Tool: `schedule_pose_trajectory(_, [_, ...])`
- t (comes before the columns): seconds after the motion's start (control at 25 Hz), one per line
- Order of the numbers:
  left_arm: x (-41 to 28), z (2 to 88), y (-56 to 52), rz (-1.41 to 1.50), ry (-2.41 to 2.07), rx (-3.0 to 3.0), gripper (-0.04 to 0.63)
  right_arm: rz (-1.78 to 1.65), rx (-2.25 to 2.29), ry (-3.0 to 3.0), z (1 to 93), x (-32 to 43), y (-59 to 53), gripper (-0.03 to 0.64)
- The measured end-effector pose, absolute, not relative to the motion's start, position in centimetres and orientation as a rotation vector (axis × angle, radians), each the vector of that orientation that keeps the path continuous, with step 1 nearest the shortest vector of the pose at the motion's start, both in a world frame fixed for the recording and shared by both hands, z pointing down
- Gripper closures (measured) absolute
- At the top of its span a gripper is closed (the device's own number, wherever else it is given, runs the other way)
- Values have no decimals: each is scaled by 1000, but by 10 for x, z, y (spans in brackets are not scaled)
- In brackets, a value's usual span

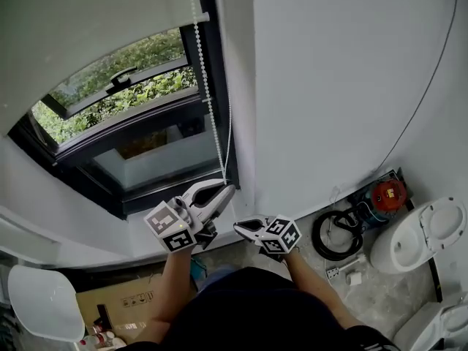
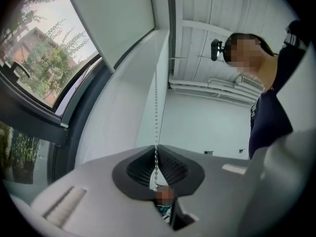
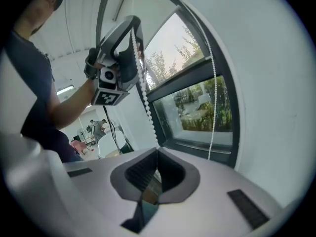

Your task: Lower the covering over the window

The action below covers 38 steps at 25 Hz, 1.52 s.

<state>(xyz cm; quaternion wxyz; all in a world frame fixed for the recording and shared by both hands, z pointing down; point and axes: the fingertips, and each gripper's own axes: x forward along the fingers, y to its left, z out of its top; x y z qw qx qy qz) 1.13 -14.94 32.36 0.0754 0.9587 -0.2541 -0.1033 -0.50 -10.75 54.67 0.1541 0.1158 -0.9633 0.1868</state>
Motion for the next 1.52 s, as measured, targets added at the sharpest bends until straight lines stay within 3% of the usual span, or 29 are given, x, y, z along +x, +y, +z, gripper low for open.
schedule_pose_trajectory(0.24, [15,356,-144,-84,-748,2909,572,389,299,-2605,576,-6,-99,604])
schedule_pose_trajectory(0.56, [10,361,-142,-192,-733,2825,572,381,278,-2593,581,-9,-92,603])
schedule_pose_trajectory(0.8, [13,400,-142,-36,-726,2792,572,369,273,-2516,597,3,-88,603])
schedule_pose_trajectory(1.32, [-1,409,-148,-181,-720,2701,572,428,317,-2557,587,-1,-95,603])
schedule_pose_trajectory(1.52, [16,426,-148,-99,-674,2730,572,448,347,-2599,579,-1,-101,603])
